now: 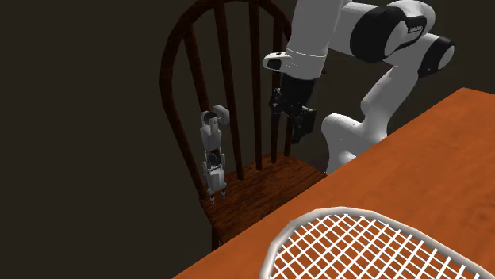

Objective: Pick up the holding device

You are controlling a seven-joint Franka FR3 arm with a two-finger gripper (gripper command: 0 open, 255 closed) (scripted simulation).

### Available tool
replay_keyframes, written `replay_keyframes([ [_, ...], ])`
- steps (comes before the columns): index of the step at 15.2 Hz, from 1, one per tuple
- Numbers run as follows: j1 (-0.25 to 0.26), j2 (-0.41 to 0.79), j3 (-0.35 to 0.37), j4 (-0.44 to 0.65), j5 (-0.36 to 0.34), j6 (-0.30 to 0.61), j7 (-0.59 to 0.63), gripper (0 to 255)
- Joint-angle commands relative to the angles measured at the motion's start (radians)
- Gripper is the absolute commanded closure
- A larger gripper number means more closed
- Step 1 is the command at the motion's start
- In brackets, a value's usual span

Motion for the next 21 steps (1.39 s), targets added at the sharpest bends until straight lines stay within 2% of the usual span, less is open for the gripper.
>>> replay_keyframes([
  [1,0.000,0.000,0.000,0.000,0.000,0.000,0.000,0],
  [9,-0.037,0.292,-0.035,0.343,0.024,-0.034,0.032,0],
  [16,-0.061,0.553,-0.074,0.710,0.059,-0.125,0.055,0],
  [21,-0.062,0.522,-0.074,0.607,0.059,-0.052,0.054,0],
])
